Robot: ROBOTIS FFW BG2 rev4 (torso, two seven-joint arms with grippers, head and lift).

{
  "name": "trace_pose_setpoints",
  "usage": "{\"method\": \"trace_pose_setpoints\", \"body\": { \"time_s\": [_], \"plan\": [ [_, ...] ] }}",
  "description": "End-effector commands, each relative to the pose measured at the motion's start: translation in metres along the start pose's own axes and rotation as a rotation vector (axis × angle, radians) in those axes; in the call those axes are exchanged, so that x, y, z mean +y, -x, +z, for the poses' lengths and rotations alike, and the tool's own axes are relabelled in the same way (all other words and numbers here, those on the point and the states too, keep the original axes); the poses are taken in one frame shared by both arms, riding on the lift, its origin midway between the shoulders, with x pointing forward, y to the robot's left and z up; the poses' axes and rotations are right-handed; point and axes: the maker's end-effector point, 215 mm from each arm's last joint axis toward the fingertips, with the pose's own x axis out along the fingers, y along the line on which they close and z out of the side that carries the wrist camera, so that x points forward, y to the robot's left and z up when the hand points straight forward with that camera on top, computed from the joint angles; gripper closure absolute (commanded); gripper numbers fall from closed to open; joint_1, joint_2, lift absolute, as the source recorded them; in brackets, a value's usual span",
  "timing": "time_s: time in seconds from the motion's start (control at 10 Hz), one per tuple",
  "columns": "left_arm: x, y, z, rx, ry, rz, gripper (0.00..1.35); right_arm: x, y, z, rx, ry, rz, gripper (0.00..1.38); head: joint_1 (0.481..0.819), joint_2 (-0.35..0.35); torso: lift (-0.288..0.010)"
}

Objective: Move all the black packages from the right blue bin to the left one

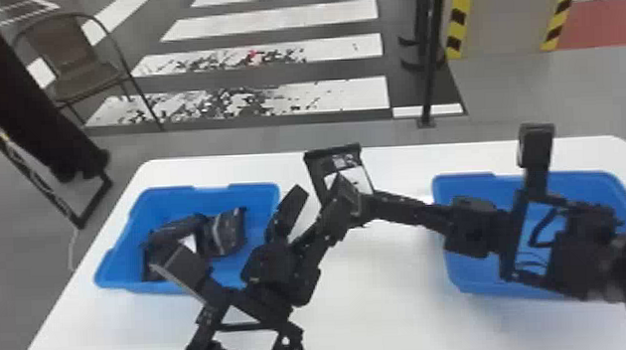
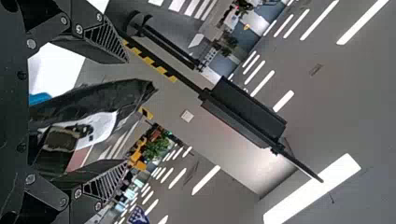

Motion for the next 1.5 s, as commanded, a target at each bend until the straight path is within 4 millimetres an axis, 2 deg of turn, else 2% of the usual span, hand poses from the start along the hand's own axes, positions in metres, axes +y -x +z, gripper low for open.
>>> {"method": "trace_pose_setpoints", "body": {
  "time_s": [0.0,0.2,0.3,0.4,0.5,0.6,0.7,0.8,1.0,1.1,1.2,1.3,1.4],
  "plan": [
    [-0.001,-0.001,-0.007,0.024,-0.004,-0.003,0.31,0.012,-0.010,-0.007,0.009,-0.019,0.037,1.18,0.695,0.158,-0.154],
    [0.017,0.001,-0.001,0.025,-0.059,0.028,0.32,0.024,-0.019,-0.022,0.032,-0.046,0.071,1.18,0.695,0.173,-0.154],
    [0.023,0.003,0.003,0.017,-0.065,0.040,0.49,0.025,-0.020,-0.025,0.036,-0.052,0.074,1.18,0.695,0.198,-0.154],
    [0.026,0.005,0.008,0.007,-0.077,0.049,0.79,0.025,-0.020,-0.024,0.032,-0.055,0.075,1.18,0.695,0.206,-0.154],
    [0.025,0.005,0.012,-0.007,-0.083,0.048,0.92,0.024,-0.020,-0.021,0.026,-0.049,0.076,1.18,0.695,0.221,-0.154],
    [0.027,0.005,0.023,-0.044,-0.113,0.054,1.12,0.023,-0.019,-0.019,0.014,-0.054,0.075,1.18,0.695,0.228,-0.154],
    [0.029,0.006,0.023,-0.044,-0.110,0.059,1.21,0.018,-0.018,-0.018,0.006,-0.061,0.070,1.18,0.695,0.232,-0.154],
    [0.028,0.005,0.023,-0.044,-0.107,0.057,1.21,0.011,-0.018,-0.013,-0.023,-0.075,0.065,1.17,0.695,0.236,-0.154],
    [0.028,0.005,0.024,-0.043,-0.116,0.053,1.21,-0.003,-0.017,0.007,-0.101,-0.076,0.050,1.03,0.695,0.229,-0.154],
    [0.037,0.005,0.031,-0.055,-0.138,0.069,1.21,-0.008,-0.016,0.009,-0.113,-0.081,0.042,0.76,0.695,0.220,-0.154],
    [0.069,0.006,0.047,-0.080,-0.223,0.124,1.21,-0.017,-0.008,0.011,-0.133,-0.089,0.021,0.28,0.695,0.216,-0.154],
    [0.121,0.015,0.064,-0.109,-0.331,0.220,1.21,-0.029,0.005,0.015,-0.163,-0.099,-0.010,0.05,0.695,0.226,-0.154],
    [0.174,0.030,0.092,-0.125,-0.477,0.330,1.21,-0.037,0.018,0.018,-0.186,-0.104,-0.034,0.12,0.695,0.239,-0.154]
  ]
}}
